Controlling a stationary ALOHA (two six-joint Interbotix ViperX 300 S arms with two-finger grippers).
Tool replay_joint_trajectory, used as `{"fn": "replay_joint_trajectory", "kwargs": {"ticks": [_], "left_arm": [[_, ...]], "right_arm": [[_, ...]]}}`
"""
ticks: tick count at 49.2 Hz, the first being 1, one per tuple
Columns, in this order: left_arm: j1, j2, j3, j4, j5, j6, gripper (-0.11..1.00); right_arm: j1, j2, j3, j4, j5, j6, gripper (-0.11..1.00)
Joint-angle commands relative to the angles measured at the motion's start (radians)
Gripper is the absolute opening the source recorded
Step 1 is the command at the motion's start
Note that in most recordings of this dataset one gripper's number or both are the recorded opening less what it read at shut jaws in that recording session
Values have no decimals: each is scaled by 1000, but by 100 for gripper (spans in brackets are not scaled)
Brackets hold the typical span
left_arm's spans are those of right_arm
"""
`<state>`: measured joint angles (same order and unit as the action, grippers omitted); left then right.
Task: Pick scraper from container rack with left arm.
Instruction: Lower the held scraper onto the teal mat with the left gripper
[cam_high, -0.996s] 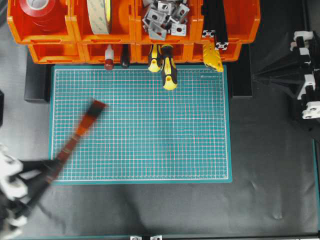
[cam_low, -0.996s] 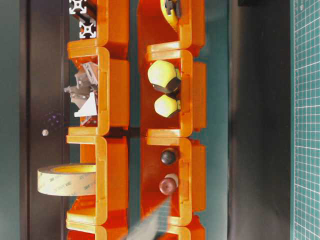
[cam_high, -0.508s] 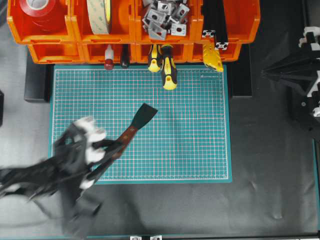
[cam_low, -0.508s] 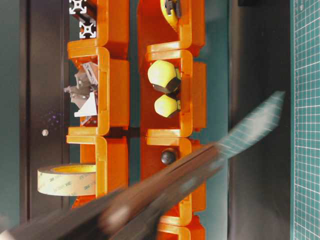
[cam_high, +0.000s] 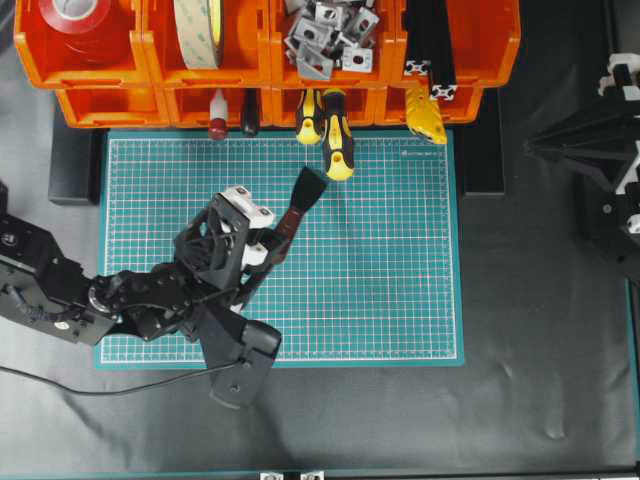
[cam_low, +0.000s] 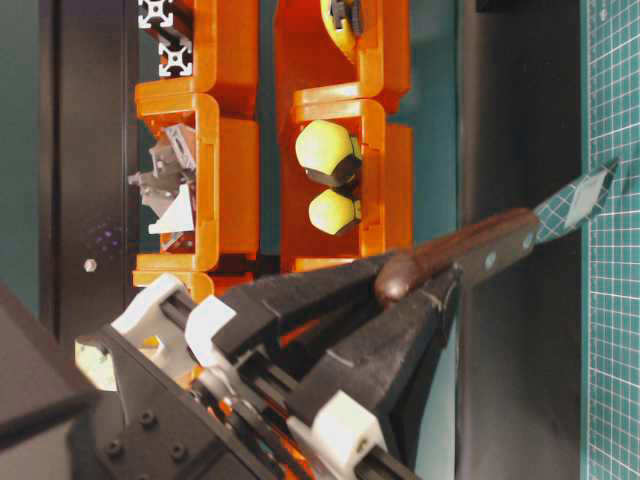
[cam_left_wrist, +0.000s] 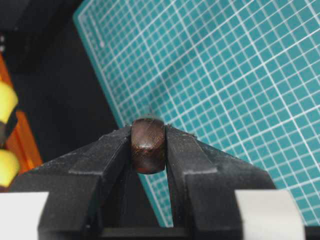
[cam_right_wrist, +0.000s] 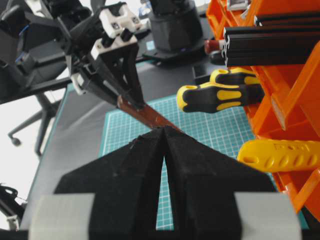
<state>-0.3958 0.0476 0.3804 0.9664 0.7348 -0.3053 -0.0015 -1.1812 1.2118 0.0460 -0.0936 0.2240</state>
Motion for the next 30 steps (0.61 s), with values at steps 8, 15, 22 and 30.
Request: {"fn": "replay_joint_trajectory", "kwargs": {"ticks": [8, 15, 22, 30], "left_arm": [[9, -12, -37, 6, -20, -15, 21], [14, -14, -35, 6, -60, -41, 22], [18, -15, -28, 5, -153, -58, 61], [25, -17, -20, 3, -149, -104, 90]], "right_arm": [[-2, 6, -37, 2, 11, 0, -1], [-2, 6, -37, 3, 17, 0, -1], [-2, 6, -37, 2, 25, 0, -1], [-2, 6, -37, 2, 32, 2, -1]]}}
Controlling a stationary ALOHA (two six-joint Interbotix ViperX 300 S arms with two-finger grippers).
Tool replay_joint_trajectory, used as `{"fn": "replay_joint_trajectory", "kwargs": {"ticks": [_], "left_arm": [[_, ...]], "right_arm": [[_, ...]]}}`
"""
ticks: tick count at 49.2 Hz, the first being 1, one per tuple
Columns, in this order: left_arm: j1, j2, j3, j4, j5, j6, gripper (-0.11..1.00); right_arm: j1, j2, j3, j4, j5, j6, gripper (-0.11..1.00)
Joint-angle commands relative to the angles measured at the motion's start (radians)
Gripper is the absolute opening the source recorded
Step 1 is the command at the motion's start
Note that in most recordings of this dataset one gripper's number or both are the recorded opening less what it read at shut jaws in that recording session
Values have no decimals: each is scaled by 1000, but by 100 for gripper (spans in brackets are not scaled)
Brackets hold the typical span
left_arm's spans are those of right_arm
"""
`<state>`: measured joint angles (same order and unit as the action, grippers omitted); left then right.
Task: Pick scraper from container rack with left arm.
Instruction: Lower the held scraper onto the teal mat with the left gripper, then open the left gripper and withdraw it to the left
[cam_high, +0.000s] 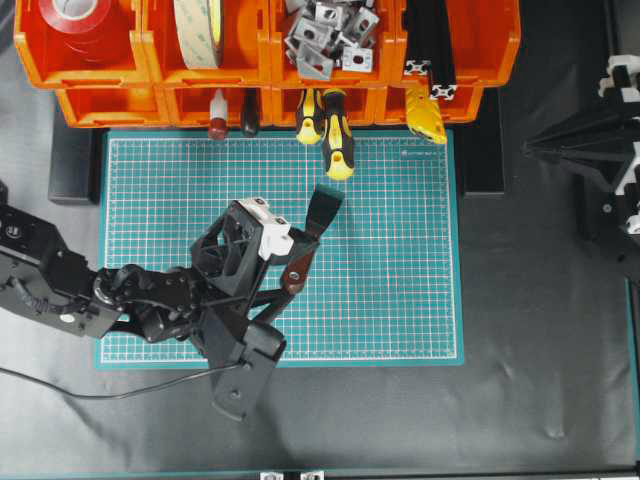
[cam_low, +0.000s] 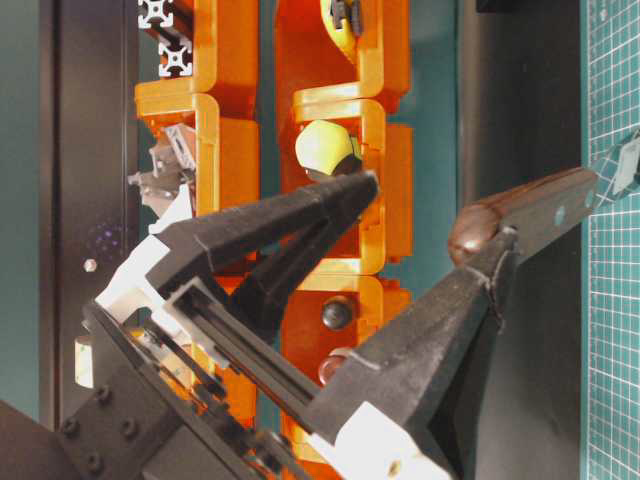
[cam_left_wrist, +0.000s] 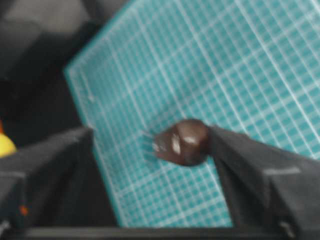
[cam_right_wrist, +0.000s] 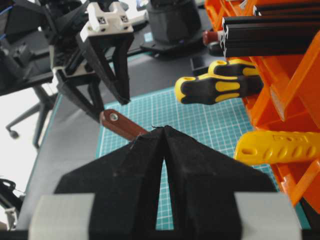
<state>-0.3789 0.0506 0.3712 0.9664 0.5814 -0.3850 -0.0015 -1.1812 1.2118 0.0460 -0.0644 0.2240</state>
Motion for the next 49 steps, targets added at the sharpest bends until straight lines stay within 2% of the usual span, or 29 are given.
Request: {"fn": "replay_joint_trajectory", "kwargs": {"ticks": [1, 4, 9, 18, 24, 31, 36, 39, 49], "left_arm": [[6, -20, -11, 3, 11, -38, 91], [2, -23, -6, 2, 26, -87, 90], [-15, -29, 0, -2, 63, -222, 89], [-57, -37, 35, -2, 129, -591, 89], [-66, -51, 67, -2, 132, -834, 89], [-61, -84, 117, -2, 133, -1037, 89], [-66, -107, 144, -2, 126, -1118, 89], [-71, -126, 152, -2, 117, -1143, 89], [-91, -195, 167, -2, 41, -1155, 89]], "right_arm": [[-2, 6, -35, 2, 5, 2, -1], [-2, 6, -35, 2, 6, 2, -1], [-2, 6, -35, 2, 9, 2, -1], [-2, 6, -38, 3, 2, 3, -1], [-2, 6, -38, 2, 2, 0, -1], [-2, 6, -38, 3, 3, 2, -1], [-2, 6, -38, 2, -2, 2, -1], [-2, 6, -38, 3, 2, 2, -1], [-2, 6, -38, 2, 6, 2, -1]]}}
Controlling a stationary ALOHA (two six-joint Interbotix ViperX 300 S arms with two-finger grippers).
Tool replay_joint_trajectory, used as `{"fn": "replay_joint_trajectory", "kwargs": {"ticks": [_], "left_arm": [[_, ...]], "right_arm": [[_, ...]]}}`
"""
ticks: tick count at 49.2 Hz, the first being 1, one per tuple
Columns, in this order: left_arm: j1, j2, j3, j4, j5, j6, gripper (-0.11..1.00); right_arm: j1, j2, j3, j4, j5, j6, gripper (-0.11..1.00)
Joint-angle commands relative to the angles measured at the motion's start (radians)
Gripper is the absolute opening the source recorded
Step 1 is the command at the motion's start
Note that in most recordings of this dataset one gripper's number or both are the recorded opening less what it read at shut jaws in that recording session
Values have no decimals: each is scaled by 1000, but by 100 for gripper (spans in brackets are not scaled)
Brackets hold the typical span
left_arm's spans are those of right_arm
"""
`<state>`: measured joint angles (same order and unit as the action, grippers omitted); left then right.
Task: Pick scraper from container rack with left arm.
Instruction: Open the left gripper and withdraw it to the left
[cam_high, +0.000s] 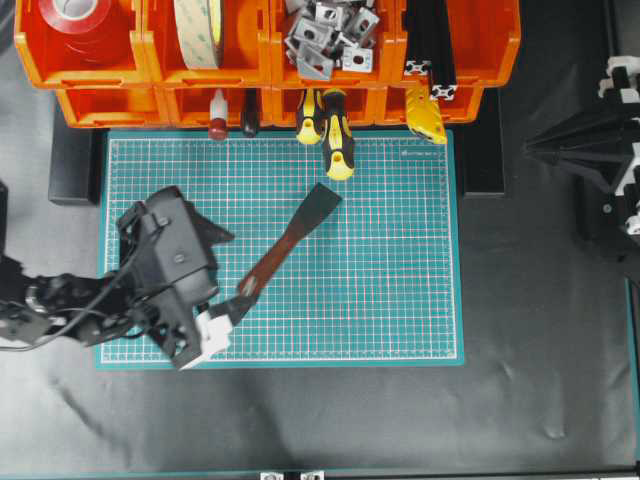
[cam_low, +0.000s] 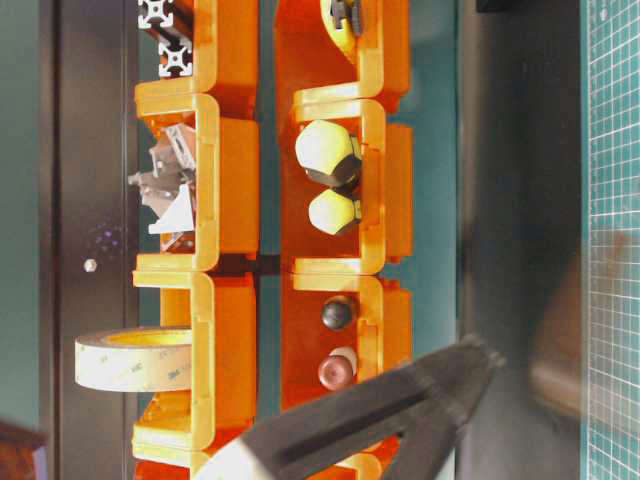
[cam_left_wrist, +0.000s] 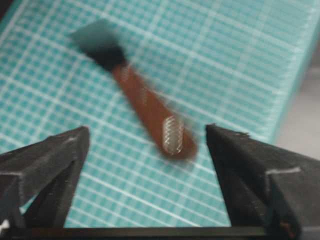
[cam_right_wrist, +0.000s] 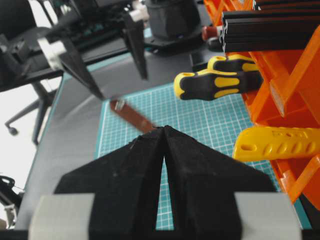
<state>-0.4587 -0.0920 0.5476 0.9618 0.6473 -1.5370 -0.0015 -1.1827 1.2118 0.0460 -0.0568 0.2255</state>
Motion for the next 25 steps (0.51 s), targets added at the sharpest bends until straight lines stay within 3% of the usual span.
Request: {"fn": "replay_joint_trajectory", "kwargs": {"ticks": [1, 15, 25], "left_arm": [[-14, -60, -11, 3, -29, -3, 89], [-29, -227, 46, 3, -51, 14, 89], [-74, -474, 178, 3, -60, 121, 89]], "right_arm": [[-2, 6, -38, 2, -2, 0, -1], [-2, -12, -49, 0, -2, -2, -1], [-2, -28, -60, 0, 14, -5, -1]]}}
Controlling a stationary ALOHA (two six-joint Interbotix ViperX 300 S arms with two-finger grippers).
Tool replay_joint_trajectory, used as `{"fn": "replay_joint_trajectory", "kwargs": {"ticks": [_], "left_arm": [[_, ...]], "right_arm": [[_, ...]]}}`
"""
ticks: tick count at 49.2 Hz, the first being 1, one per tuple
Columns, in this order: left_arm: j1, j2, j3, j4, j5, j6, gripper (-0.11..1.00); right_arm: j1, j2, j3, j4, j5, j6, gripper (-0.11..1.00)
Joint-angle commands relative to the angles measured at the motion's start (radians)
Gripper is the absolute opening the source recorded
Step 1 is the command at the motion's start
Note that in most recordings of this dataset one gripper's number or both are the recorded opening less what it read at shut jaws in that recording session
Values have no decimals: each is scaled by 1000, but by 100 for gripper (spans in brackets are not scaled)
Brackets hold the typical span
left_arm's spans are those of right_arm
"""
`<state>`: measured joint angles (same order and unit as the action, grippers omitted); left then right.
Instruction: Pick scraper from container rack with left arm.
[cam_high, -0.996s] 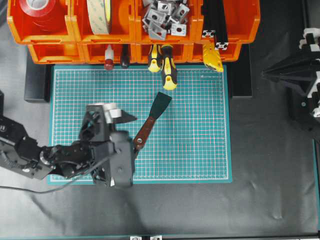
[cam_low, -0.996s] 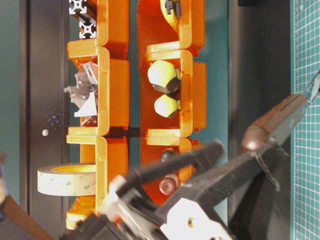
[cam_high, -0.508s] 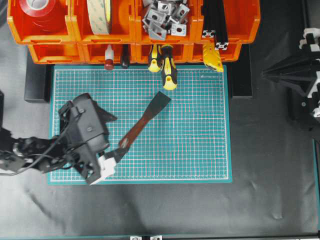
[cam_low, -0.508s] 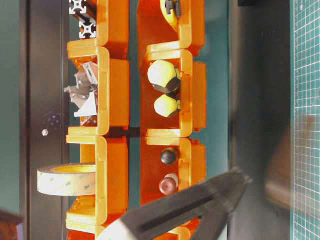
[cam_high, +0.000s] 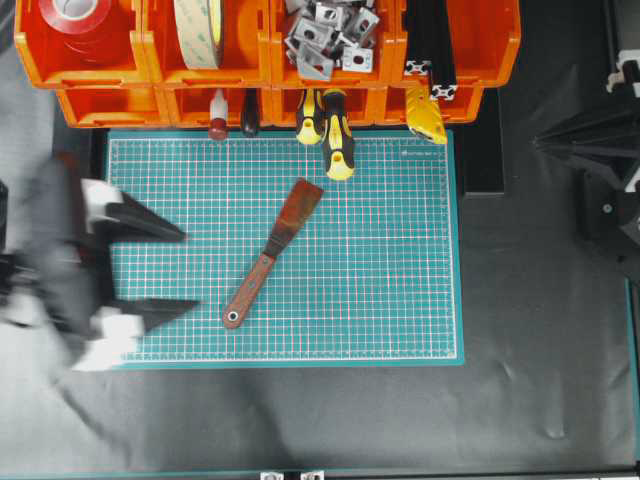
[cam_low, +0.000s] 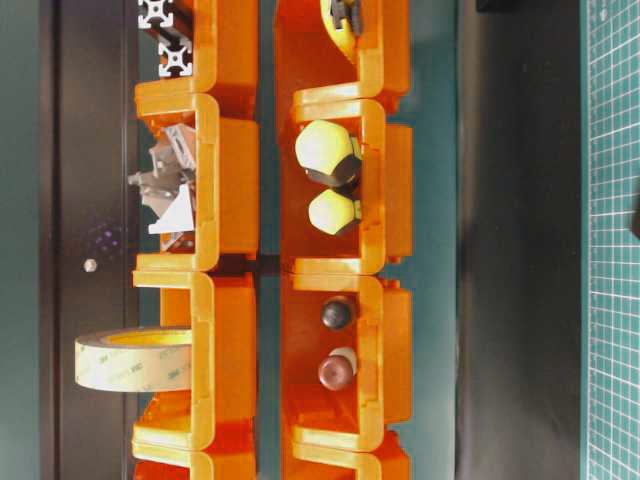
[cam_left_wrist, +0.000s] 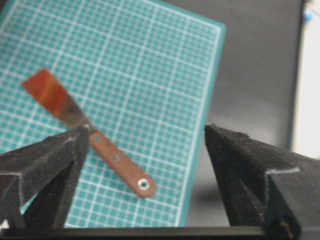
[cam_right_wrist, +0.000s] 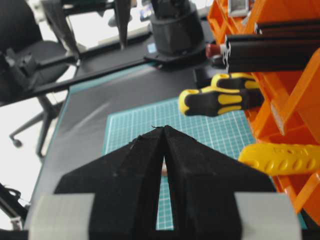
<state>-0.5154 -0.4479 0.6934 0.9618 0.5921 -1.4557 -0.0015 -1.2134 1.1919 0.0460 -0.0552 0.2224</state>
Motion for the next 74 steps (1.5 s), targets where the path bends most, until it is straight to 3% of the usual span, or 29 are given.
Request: {"fn": "replay_joint_trajectory", "kwargs": {"ticks": [1, 18, 25, 31, 74], "left_arm": [[-17, -141, 41, 3, -5, 52, 89], [-6, -538, 149, 3, 81, 275, 88], [-3, -626, 161, 3, 109, 367, 88], [2, -666, 167, 3, 123, 402, 88], [28, -801, 225, 3, 66, 402, 86]], "right_arm": [[-2, 0, -40, 0, 15, -2, -1], [-2, -3, -43, 0, 35, 3, -1], [-2, -5, -43, -2, 31, 3, -1], [-2, -5, -43, 0, 29, 3, -1], [-2, 15, -38, 2, 31, 31, -1]]}}
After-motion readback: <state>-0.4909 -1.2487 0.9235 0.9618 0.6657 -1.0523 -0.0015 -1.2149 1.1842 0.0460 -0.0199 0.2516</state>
